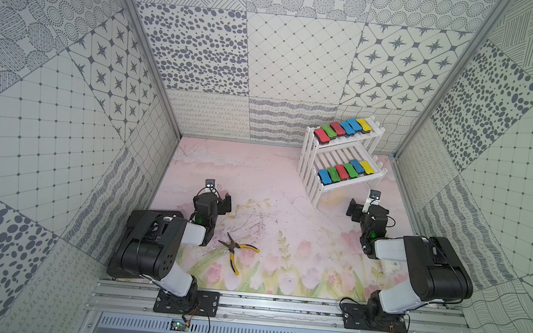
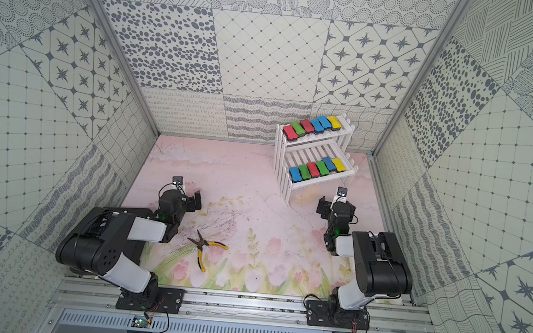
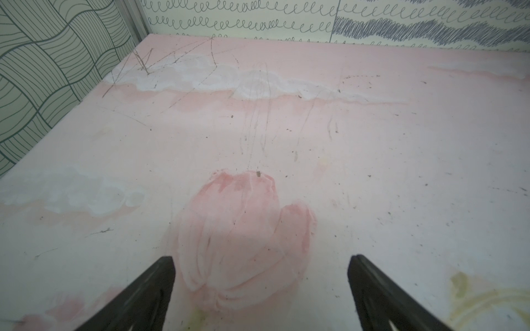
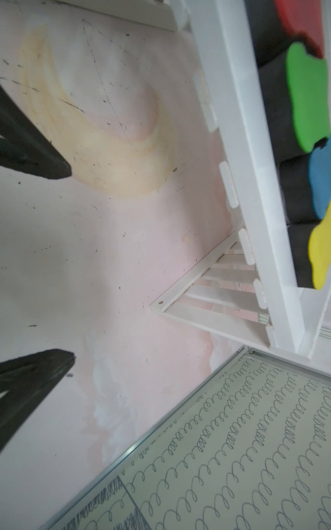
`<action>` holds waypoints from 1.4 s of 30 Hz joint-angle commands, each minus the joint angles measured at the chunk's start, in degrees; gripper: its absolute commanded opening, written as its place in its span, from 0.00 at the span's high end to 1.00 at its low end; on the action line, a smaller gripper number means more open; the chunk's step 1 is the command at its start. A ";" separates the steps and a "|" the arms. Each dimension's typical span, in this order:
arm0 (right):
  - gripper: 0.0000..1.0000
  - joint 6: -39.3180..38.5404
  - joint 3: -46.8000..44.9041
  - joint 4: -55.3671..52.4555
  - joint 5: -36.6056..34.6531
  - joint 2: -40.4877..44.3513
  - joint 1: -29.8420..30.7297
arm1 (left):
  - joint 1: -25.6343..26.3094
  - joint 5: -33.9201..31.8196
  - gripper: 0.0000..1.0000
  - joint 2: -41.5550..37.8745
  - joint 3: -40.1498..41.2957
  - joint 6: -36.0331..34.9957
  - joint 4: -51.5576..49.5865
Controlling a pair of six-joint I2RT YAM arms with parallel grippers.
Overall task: Remove the whiteboard erasers from the shelf
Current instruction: Adjust the shelf at the center of the board.
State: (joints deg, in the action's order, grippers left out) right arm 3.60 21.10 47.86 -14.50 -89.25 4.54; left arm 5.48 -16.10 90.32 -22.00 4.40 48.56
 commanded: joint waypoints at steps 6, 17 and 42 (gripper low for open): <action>0.03 -0.31 1.14 2.41 0.25 0.31 0.34 | -0.34 0.65 0.01 -0.08 -0.42 0.25 2.28; 0.03 -0.06 2.94 -2.07 2.95 2.38 -0.78 | -0.49 0.89 0.01 -0.08 -0.42 0.34 2.16; 0.05 25.59 13.74 -43.03 -0.71 23.82 -2.14 | -0.27 -10.95 0.01 -6.96 -32.89 26.42 -50.23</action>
State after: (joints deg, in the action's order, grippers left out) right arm 30.02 31.16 9.63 -19.40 -68.51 1.91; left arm 5.21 -23.16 84.31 -47.11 13.98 19.03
